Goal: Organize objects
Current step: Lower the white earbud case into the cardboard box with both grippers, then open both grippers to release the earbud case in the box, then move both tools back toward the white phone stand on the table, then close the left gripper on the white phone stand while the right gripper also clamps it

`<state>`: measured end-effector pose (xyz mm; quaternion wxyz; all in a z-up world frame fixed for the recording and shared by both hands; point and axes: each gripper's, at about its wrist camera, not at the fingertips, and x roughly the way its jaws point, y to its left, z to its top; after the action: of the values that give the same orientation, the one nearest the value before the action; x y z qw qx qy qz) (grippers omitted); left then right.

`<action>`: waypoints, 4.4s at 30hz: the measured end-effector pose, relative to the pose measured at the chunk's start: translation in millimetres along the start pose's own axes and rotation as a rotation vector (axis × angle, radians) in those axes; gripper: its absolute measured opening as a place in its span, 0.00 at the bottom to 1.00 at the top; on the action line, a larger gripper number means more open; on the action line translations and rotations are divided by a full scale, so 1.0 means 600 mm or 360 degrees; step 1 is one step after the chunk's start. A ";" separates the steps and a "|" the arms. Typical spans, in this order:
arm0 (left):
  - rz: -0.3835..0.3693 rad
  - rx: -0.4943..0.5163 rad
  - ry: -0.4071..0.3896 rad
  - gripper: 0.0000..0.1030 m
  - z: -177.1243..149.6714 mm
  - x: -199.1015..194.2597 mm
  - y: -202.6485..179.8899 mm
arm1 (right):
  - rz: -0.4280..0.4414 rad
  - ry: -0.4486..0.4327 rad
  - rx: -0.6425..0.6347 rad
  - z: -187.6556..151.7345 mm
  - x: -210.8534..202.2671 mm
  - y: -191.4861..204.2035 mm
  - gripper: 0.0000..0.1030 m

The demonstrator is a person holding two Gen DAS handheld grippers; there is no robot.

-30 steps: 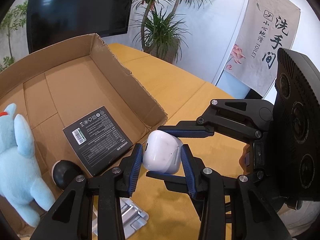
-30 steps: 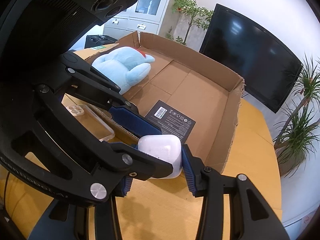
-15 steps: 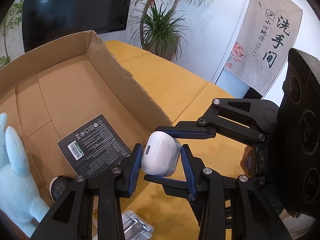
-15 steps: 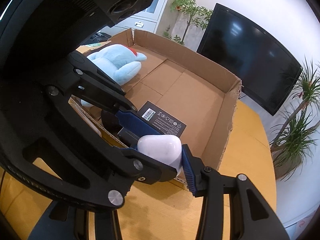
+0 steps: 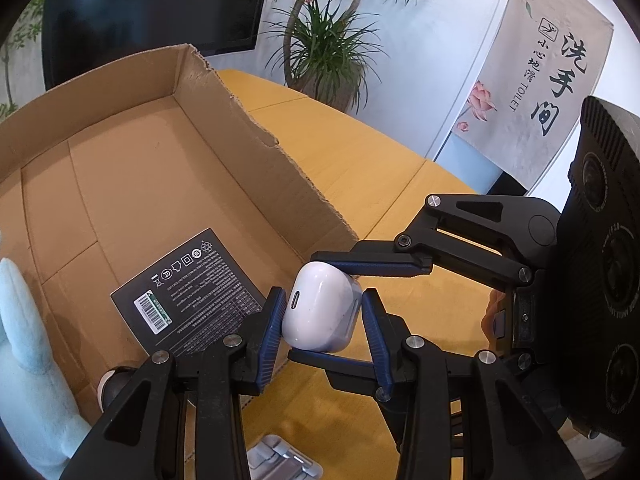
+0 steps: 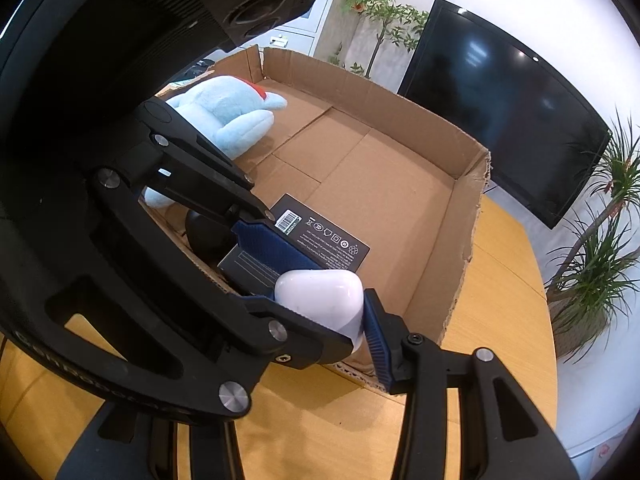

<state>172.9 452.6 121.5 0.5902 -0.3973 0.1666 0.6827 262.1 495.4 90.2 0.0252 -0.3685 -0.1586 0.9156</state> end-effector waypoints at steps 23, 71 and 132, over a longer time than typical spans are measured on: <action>0.0005 -0.0078 0.0077 0.35 0.008 0.052 0.042 | 0.0067 0.0047 0.0004 -0.012 0.056 -0.015 0.39; 0.0298 -0.0910 -0.0153 0.84 -0.363 -0.187 0.060 | 0.0420 0.0153 0.0444 -0.064 -0.018 0.110 0.75; 0.0461 -0.0804 0.0059 0.35 -0.368 -0.062 0.045 | 0.0478 0.0417 0.0742 -0.131 0.052 0.127 0.25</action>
<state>223.4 267.2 3.7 0.3659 -0.5163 0.0570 0.7722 298.3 449.8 -7.3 -0.0063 -0.4871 0.1166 0.8655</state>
